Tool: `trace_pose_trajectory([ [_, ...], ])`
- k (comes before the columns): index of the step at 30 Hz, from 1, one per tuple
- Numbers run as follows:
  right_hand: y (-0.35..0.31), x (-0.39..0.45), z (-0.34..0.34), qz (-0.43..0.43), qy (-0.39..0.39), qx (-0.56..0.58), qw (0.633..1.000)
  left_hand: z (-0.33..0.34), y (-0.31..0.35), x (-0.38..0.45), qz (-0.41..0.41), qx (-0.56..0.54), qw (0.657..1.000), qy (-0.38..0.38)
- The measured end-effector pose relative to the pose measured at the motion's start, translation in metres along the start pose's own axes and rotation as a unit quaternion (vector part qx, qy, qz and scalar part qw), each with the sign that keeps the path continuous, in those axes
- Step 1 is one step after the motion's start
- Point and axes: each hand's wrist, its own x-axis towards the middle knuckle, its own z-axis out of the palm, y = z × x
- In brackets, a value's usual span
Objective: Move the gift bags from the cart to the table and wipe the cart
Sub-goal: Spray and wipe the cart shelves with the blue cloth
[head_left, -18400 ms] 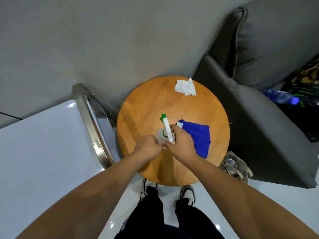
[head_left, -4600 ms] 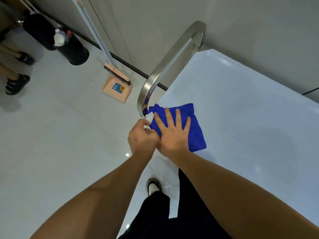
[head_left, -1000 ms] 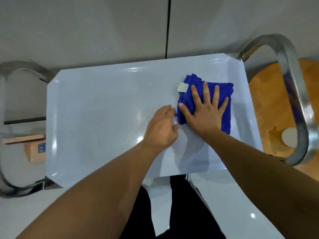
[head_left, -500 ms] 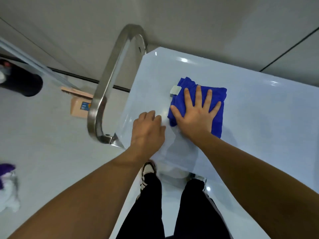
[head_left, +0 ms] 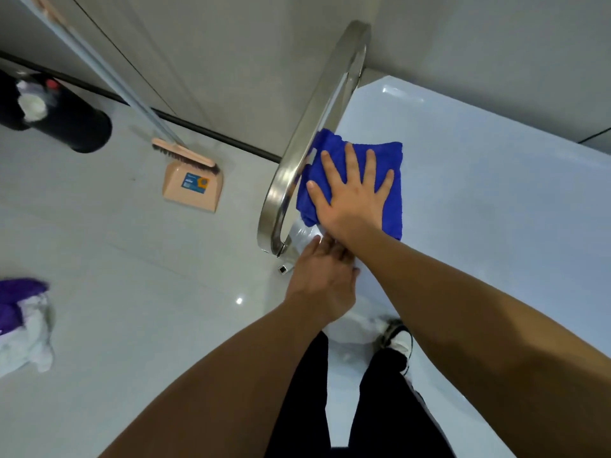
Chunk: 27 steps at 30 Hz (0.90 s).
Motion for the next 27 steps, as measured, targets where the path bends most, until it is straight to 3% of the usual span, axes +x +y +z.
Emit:
trace_pose_trajectory([
  [5,0.022,-0.009,-0.005,-0.055,-0.01,0.025,0.998,-0.022,0.006,0.002,0.015,0.041,0.997,-0.057],
  [8,0.04,-0.024,-0.004,-0.066,0.001,0.026,0.997,-0.039,0.02,0.004,0.03,0.118,0.991,-0.048],
  [15,0.122,-0.083,-0.003,-0.007,0.009,0.05,0.999,-0.023,0.085,0.005,0.065,0.11,0.991,-0.048],
  [22,0.239,-0.137,-0.008,0.064,0.033,0.074,0.995,0.012,0.185,0.015,0.191,0.106,0.974,-0.053],
  [27,0.325,-0.172,-0.012,0.113,0.053,0.076,0.989,0.035,0.261,0.031,0.226,0.113,0.961,-0.108],
])
